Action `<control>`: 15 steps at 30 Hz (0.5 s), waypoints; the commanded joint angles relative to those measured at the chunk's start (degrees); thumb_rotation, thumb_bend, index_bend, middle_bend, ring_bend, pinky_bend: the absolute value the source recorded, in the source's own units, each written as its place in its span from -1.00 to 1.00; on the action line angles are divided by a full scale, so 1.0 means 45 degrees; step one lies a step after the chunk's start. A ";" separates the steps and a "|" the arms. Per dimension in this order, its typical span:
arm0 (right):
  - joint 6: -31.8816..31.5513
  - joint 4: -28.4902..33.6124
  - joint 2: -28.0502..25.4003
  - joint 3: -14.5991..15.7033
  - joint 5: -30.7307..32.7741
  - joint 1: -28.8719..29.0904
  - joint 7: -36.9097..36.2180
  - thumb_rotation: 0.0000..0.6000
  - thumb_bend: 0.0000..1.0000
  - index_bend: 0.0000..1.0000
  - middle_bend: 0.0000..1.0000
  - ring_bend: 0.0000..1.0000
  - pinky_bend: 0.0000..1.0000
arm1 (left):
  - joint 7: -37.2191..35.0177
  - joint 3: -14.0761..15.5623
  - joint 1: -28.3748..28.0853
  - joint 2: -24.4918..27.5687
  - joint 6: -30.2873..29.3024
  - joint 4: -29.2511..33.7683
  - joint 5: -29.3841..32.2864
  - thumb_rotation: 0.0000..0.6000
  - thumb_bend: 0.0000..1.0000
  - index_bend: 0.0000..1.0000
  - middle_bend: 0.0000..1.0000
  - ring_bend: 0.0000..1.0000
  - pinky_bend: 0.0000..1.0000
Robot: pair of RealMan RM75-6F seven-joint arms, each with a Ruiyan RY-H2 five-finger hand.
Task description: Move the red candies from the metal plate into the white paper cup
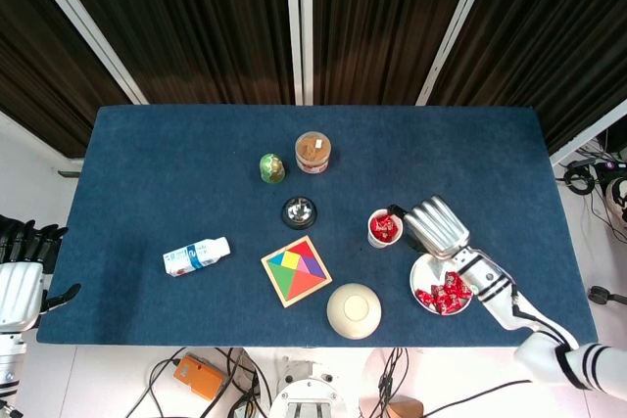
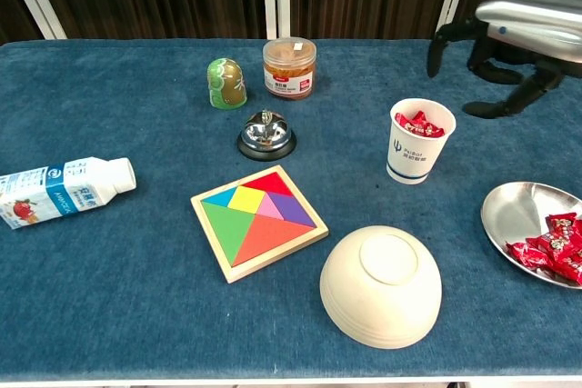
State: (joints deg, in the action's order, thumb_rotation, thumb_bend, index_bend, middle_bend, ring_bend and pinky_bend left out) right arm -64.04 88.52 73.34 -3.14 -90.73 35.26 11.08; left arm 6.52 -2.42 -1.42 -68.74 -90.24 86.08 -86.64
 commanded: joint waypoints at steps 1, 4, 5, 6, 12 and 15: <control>-0.0963 0.0480 -0.0889 0.0850 -0.0889 -0.0848 -0.0315 1.00 -0.31 -0.12 0.87 1.00 1.00 | -0.0014 -0.0002 -0.0002 -0.0020 -0.0005 -0.0025 -0.0008 1.00 -1.00 -0.66 -0.69 -0.93 -1.00; -0.1417 0.0480 -0.1297 0.1477 -0.1322 -0.1425 -0.0517 1.00 -0.44 -0.09 0.87 1.00 1.00 | -0.0021 -0.0009 -0.0023 -0.0049 0.0005 -0.0031 -0.0029 1.00 -1.00 -0.66 -0.69 -0.93 -1.00; -0.1473 0.0405 -0.1353 0.1652 -0.1408 -0.1575 -0.0506 1.00 -0.46 -0.08 0.87 1.00 1.00 | -0.0023 -0.0012 -0.0033 -0.0057 0.0009 -0.0031 -0.0041 1.00 -1.00 -0.66 -0.69 -0.93 -1.00; -0.1487 0.0300 -0.1382 0.1864 -0.1479 -0.1754 -0.0459 1.00 -0.47 -0.07 0.87 1.00 1.00 | -0.0008 -0.0014 -0.0048 -0.0066 0.0019 -0.0028 -0.0053 1.00 -1.00 -0.66 -0.69 -0.93 -1.00; -0.0737 -0.0158 -0.1202 0.2511 -0.1426 -0.2087 -0.0575 1.00 -0.49 -0.03 0.87 1.00 1.00 | 0.0089 0.0003 -0.0098 -0.0077 0.0037 0.0047 -0.0147 1.00 -1.00 -0.66 -0.69 -0.93 -1.00; -0.0408 -0.0563 -0.0988 0.2559 -0.1393 -0.2088 -0.0439 1.00 -0.48 0.00 0.87 1.00 1.00 | 0.0120 0.0021 -0.0055 -0.0057 -0.0010 0.0081 -0.0138 1.00 -1.00 -0.66 -0.69 -0.93 -1.00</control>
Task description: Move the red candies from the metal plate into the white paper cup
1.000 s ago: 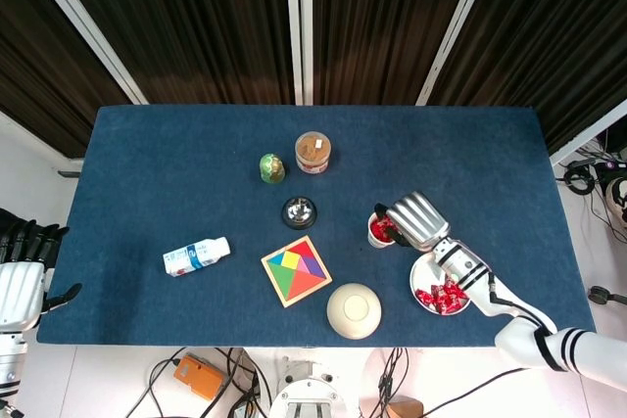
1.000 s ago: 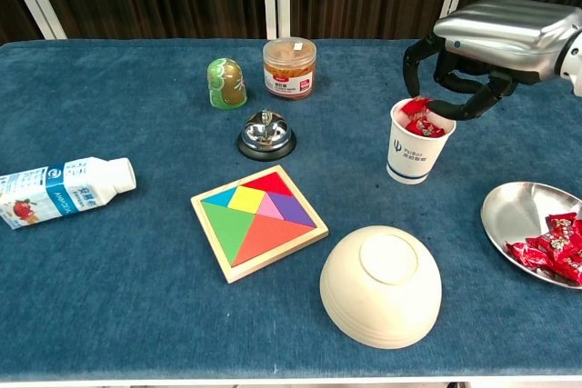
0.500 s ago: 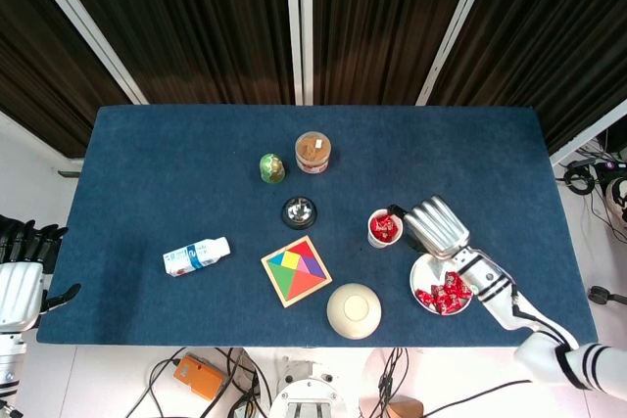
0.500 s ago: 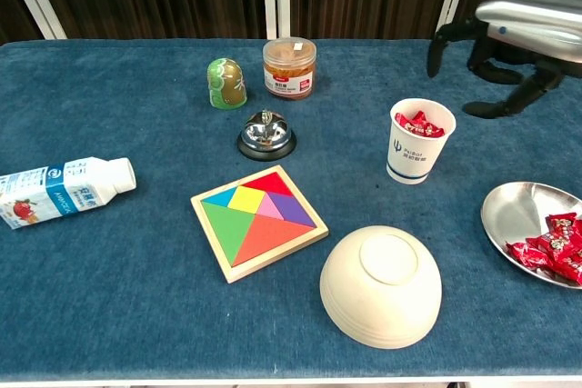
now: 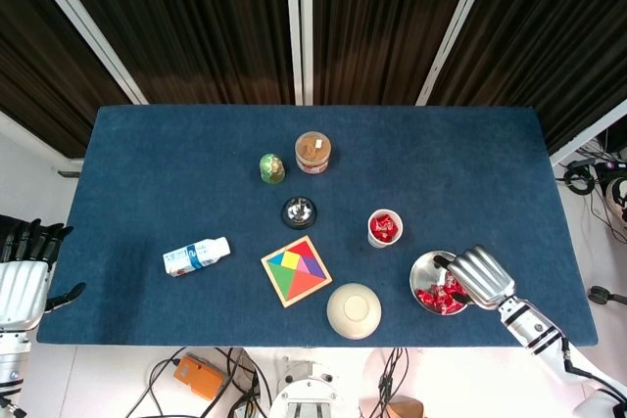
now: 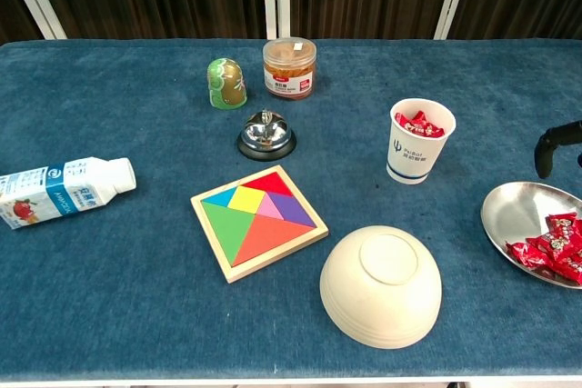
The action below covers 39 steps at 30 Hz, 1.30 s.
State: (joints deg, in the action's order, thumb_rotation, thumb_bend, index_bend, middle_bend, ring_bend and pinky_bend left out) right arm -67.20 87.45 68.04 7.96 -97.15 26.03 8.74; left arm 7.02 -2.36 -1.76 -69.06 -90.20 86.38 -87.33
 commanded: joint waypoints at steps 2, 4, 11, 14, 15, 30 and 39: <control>0.0492 -0.0556 0.0345 0.0075 0.0065 -0.0006 0.0087 1.00 -0.48 0.00 0.87 1.00 1.00 | 0.0007 0.0006 0.0063 0.0032 -0.0046 0.0031 0.0065 1.00 -1.00 -0.66 -0.69 -0.93 -1.00; 0.0642 -0.0724 0.0456 0.0041 0.0086 0.0037 0.0103 1.00 -0.48 0.01 0.87 1.00 1.00 | 0.0018 0.0006 0.0091 0.0050 -0.0061 0.0039 0.0099 1.00 -1.00 -0.66 -0.69 -0.93 -1.00; 0.1238 -0.1204 0.0935 -0.0048 0.0074 0.0283 0.0041 1.00 -0.48 0.01 0.87 1.00 1.00 | 0.0051 0.0010 0.0118 0.0067 -0.0094 0.0082 0.0095 1.00 -1.00 -0.66 -0.69 -0.93 -1.00; 0.1463 -0.1363 0.1169 -0.0111 0.0048 0.0428 -0.0052 1.00 -0.45 0.01 0.87 1.00 1.00 | 0.0058 0.0008 0.0123 0.0073 -0.0092 0.0078 0.0103 1.00 -1.00 -0.66 -0.69 -0.92 -1.00; 0.1507 -0.1392 0.1216 -0.0126 0.0029 0.0467 -0.0072 1.00 -0.43 0.01 0.87 1.00 1.00 | 0.0059 0.0006 0.0125 0.0078 -0.0093 0.0080 0.0106 1.00 -1.00 -0.66 -0.69 -0.93 -1.00; 0.1925 -0.1520 0.1502 -0.0173 -0.0094 0.0793 -0.0066 1.00 -0.14 0.06 0.87 1.00 1.00 | -0.0012 0.0013 0.0178 0.0053 -0.0100 0.0019 0.0152 1.00 -1.00 -0.66 -0.69 -0.93 -1.00; 0.2158 -0.1732 0.1694 -0.0162 0.0064 0.0829 -0.0043 1.00 0.02 0.14 0.87 1.00 1.00 | -0.0066 0.0025 0.0205 0.0038 -0.0115 -0.0039 0.0146 1.00 -1.00 -0.66 -0.69 -0.93 -1.00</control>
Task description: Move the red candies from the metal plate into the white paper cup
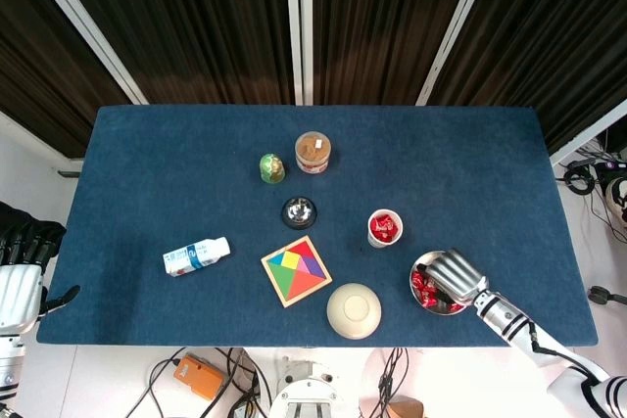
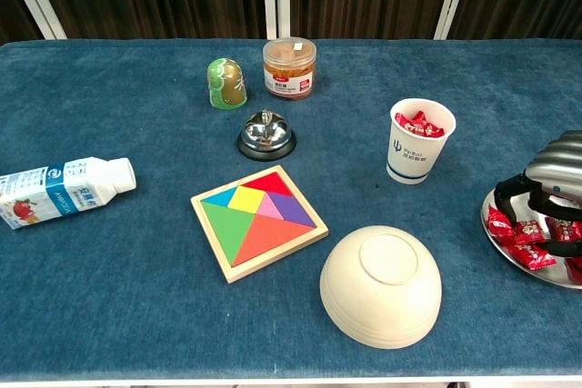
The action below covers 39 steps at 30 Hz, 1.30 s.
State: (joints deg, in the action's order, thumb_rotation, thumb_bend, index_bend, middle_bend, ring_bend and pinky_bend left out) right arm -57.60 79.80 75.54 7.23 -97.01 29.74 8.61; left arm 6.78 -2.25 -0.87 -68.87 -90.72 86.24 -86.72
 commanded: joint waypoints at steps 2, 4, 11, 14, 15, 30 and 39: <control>-0.0005 -0.0050 0.0035 -0.0022 0.0063 -0.0005 -0.0053 1.00 0.08 0.20 0.87 1.00 1.00 | -0.0035 -0.0005 0.0016 -0.0006 -0.0011 -0.0025 0.0017 1.00 -1.00 -0.66 -0.69 -0.93 -1.00; -0.0146 -0.0019 -0.0004 -0.0073 0.0081 -0.0040 -0.0080 1.00 0.14 0.27 0.87 1.00 1.00 | -0.0058 -0.0013 0.0020 -0.0006 -0.0029 -0.0033 0.0009 1.00 -1.00 -0.66 -0.69 -0.93 -1.00; -0.0955 0.0567 -0.0623 -0.0430 0.0055 -0.0113 -0.0197 1.00 0.16 0.30 0.87 1.00 1.00 | -0.0101 -0.0018 0.0000 -0.0028 -0.0021 -0.0081 -0.0028 1.00 -1.00 -0.66 -0.69 -0.93 -1.00; -0.1475 0.1105 -0.1061 -0.0919 0.0091 -0.0004 -0.0331 1.00 0.16 0.30 0.87 1.00 1.00 | -0.0116 -0.0020 -0.0008 -0.0027 -0.0027 -0.0086 -0.0055 1.00 -1.00 -0.66 -0.69 -0.93 -1.00; -0.1582 0.1257 -0.1162 -0.1090 0.0108 0.0063 -0.0317 1.00 0.16 0.30 0.87 1.00 1.00 | -0.0119 -0.0022 -0.0012 -0.0029 -0.0034 -0.0086 -0.0066 1.00 -1.00 -0.66 -0.69 -0.93 -1.00; 0.0784 0.1473 0.0082 -0.3174 0.2403 0.2193 0.0447 1.00 0.16 0.23 0.87 1.00 1.00 | 0.0107 -0.0014 0.0049 0.0057 -0.0111 0.0133 -0.0058 1.00 -1.00 -0.66 -0.69 -0.93 -1.00; 0.1059 0.1250 0.0457 -0.3102 0.2676 0.2479 0.0684 1.00 0.11 -0.04 0.87 1.00 1.00 | 0.0179 -0.0019 0.0062 0.0075 -0.0078 0.0170 -0.0009 1.00 -1.00 -0.66 -0.69 -0.93 -1.00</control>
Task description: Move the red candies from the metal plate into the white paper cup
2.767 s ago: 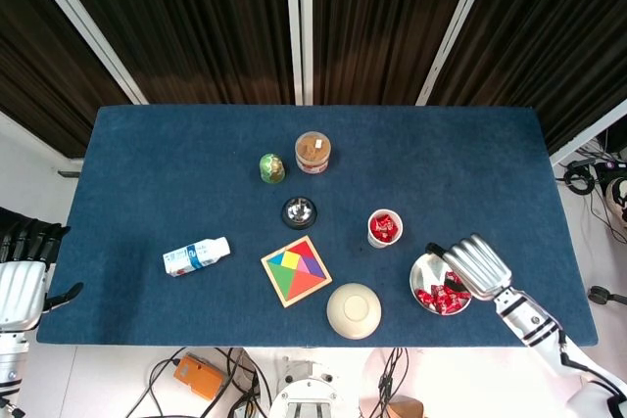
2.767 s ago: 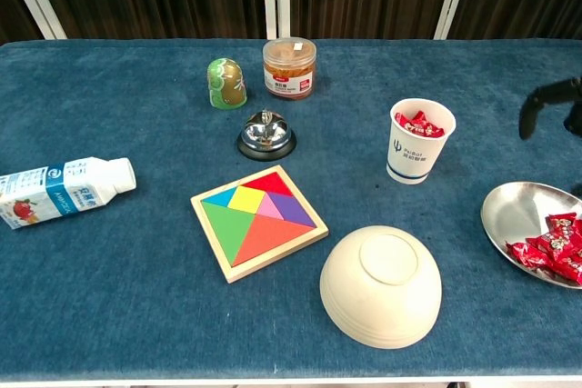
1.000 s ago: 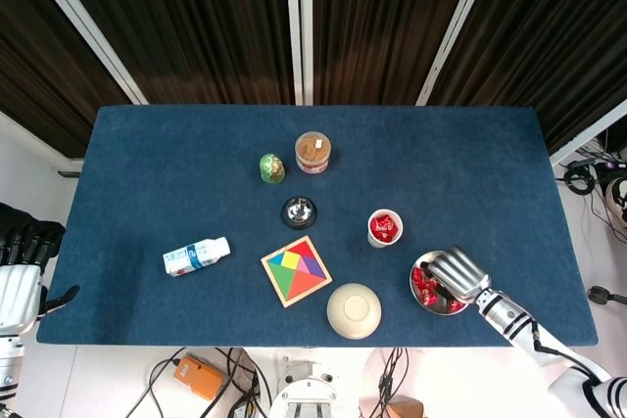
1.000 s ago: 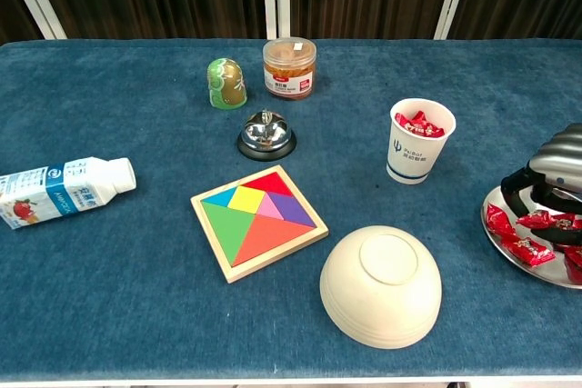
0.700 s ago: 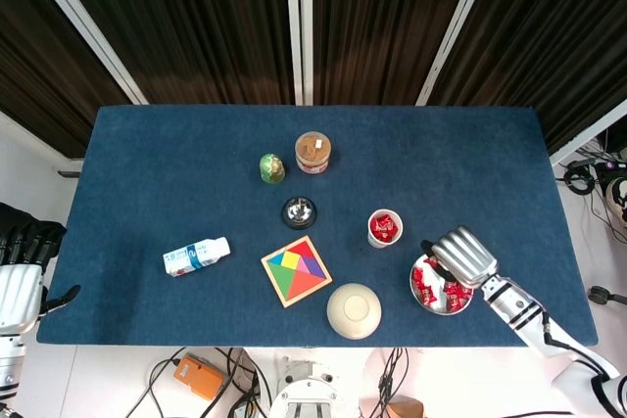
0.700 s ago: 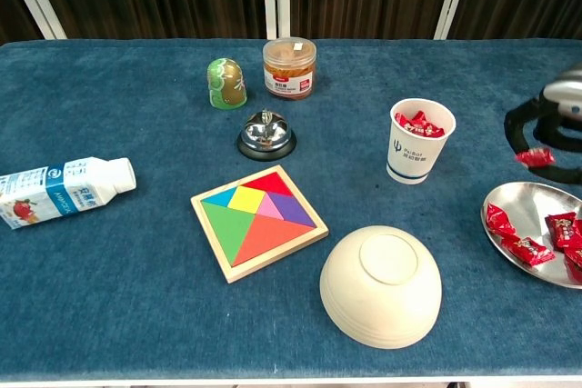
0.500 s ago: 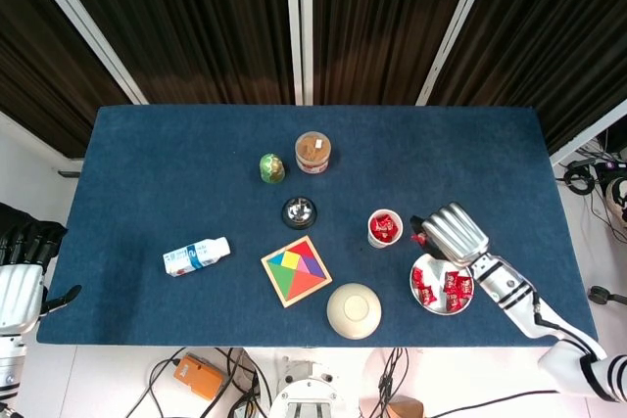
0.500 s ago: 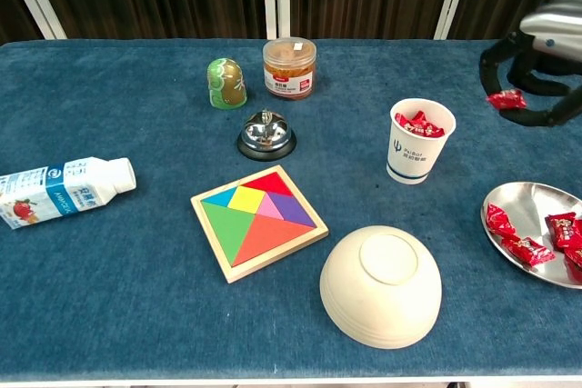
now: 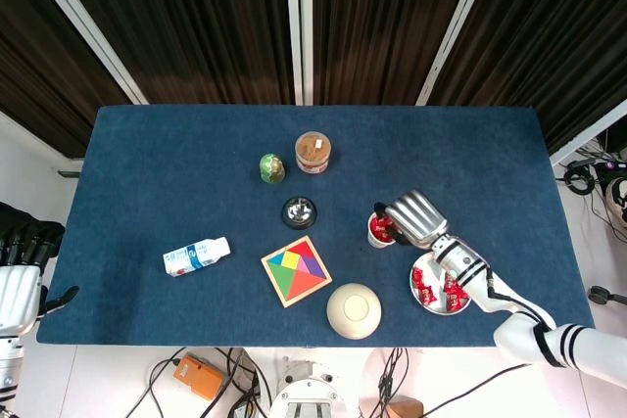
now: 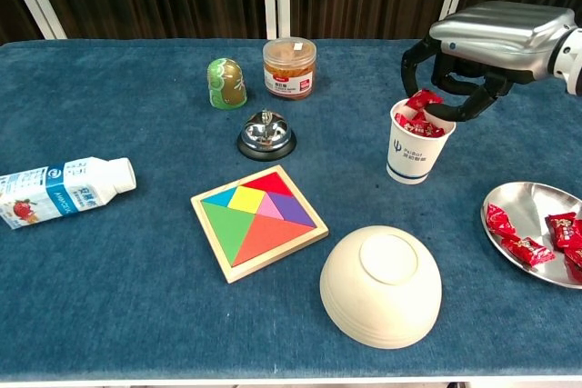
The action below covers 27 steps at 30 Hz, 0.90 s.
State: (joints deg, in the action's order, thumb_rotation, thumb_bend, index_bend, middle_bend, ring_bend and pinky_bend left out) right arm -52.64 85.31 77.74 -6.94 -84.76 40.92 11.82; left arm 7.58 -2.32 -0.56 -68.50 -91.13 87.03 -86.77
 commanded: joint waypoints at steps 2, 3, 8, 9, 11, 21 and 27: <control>-0.0140 0.0052 -0.0090 0.0116 -0.0117 -0.0039 -0.0063 1.00 0.10 -0.06 0.87 1.00 1.00 | 0.0003 -0.0004 -0.0028 -0.0019 0.0043 -0.0013 -0.0007 1.00 -1.00 -0.66 -0.69 -0.92 -1.00; -0.0201 0.0075 -0.0150 0.0159 -0.0150 -0.0070 -0.0075 1.00 0.08 -0.07 0.87 1.00 1.00 | 0.0005 -0.0008 -0.0043 -0.0026 0.0058 -0.0018 -0.0014 1.00 -1.00 -0.66 -0.69 -0.92 -1.00; -0.1146 0.0233 -0.0517 0.0409 -0.0763 -0.0452 -0.0259 1.00 -0.05 -0.12 0.87 1.00 1.00 | -0.0004 -0.0024 -0.0085 -0.0041 0.0087 -0.0028 -0.0042 1.00 -1.00 -0.66 -0.69 -0.93 -1.00; -0.1703 0.0171 -0.0559 0.0571 -0.1215 -0.0654 -0.0370 1.00 -0.12 -0.13 0.87 1.00 1.00 | 0.0004 -0.0010 -0.0093 -0.0045 0.0104 -0.0034 -0.0058 1.00 -1.00 -0.66 -0.69 -0.93 -1.00; -0.2452 -0.0088 -0.0690 0.1162 -0.2153 -0.1021 -0.0669 1.00 -0.23 -0.12 0.87 1.00 1.00 | 0.0011 -0.0004 -0.0094 -0.0065 0.0106 -0.0041 -0.0065 1.00 -1.00 -0.66 -0.69 -0.93 -1.00; -0.3694 -0.2181 -0.0807 0.3317 -0.4335 -0.2153 -0.1639 1.00 -0.25 0.05 0.87 1.00 1.00 | 0.0054 0.0061 -0.0125 -0.0199 0.0099 -0.0028 -0.0220 1.00 -1.00 -0.66 -0.69 -0.93 -1.00; -0.3647 -0.3045 -0.0437 0.3620 -0.4783 -0.2245 -0.1290 1.00 -0.25 0.05 0.87 1.00 1.00 | 0.0135 0.0065 -0.0072 -0.0177 -0.0029 0.0065 -0.0264 1.00 -1.00 -0.66 -0.69 -0.93 -1.00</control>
State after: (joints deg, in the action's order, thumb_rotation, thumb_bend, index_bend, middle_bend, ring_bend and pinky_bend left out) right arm -68.99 72.22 75.28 9.02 -105.80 30.99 5.72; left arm 8.16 -2.01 -0.90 -69.32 -91.24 87.29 -87.95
